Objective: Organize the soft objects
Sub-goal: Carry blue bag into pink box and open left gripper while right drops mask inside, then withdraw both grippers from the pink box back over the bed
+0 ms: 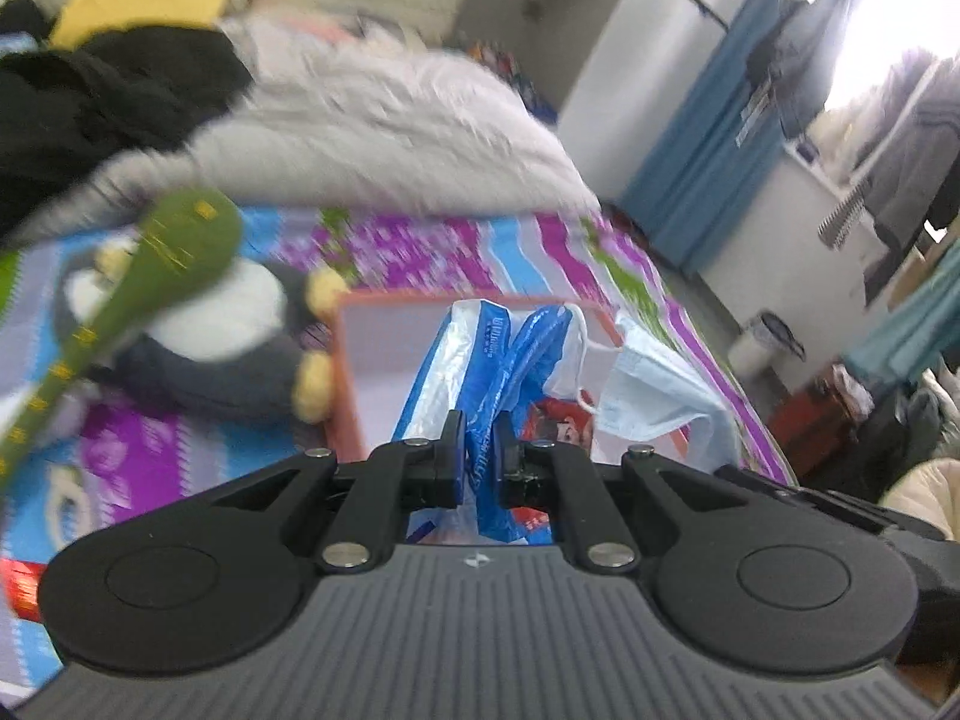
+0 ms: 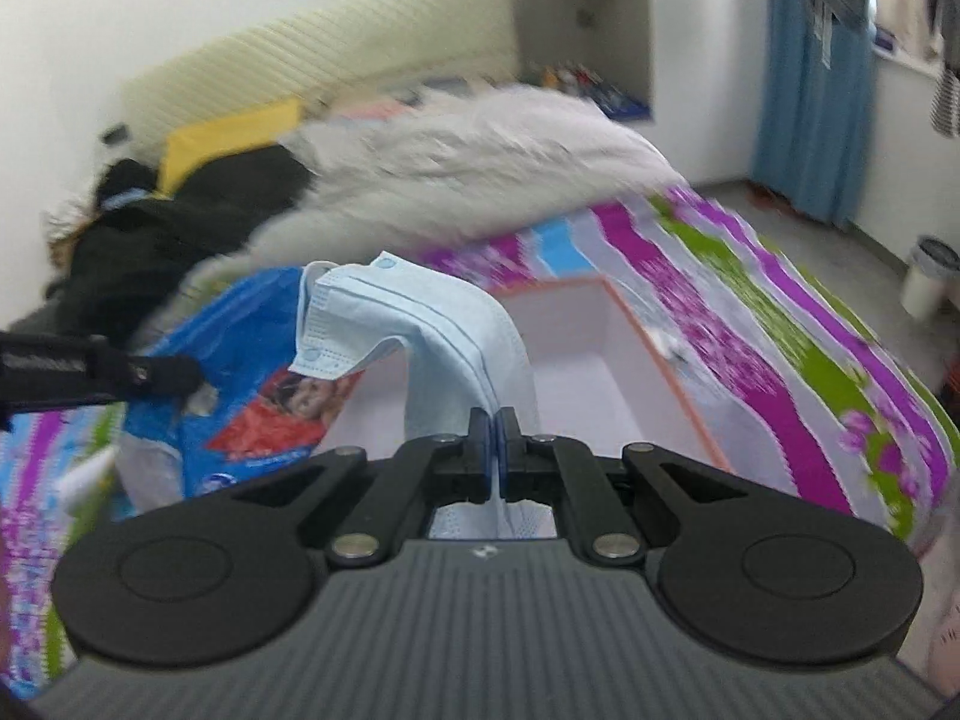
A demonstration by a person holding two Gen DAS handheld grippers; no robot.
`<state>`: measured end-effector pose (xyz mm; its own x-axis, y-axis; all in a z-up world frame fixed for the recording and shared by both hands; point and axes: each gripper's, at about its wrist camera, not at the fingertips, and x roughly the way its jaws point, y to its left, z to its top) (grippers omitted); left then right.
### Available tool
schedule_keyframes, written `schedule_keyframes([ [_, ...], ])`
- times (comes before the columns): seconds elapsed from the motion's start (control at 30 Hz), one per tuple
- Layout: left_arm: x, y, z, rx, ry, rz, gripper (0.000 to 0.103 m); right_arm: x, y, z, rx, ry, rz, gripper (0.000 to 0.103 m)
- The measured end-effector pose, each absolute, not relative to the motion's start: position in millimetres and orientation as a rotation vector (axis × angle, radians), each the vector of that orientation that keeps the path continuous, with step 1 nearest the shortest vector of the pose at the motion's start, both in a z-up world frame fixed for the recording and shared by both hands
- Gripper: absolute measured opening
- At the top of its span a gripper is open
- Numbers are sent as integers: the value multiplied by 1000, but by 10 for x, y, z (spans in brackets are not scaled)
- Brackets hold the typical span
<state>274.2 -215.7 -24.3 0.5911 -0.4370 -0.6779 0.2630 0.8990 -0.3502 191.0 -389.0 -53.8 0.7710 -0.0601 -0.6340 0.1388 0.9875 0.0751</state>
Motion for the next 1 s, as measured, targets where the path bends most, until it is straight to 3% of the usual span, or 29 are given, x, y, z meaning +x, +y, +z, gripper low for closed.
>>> schedule_keyframes([
  [0.33,3198,-2919,-795,-32,1022,-412,10,2250,-4376,-1008,144,829,-170,6],
  [0.57,3381,-2960,-1047,-8,1096,-403,12,2247,-4521,-1262,176,882,-175,8],
  [0.63,3389,-2967,-1080,6,1108,-403,26,2256,-4553,-1305,183,895,-182,13],
  [0.7,3372,-2957,-1073,7,1099,-407,38,2257,-4560,-1323,186,904,-186,40],
  [0.73,3362,-2956,-1060,5,1093,-411,44,2247,-4554,-1316,184,898,-184,43],
  [1.0,3144,-2828,-732,27,998,-454,45,2088,-4431,-1081,157,809,-160,43],
])
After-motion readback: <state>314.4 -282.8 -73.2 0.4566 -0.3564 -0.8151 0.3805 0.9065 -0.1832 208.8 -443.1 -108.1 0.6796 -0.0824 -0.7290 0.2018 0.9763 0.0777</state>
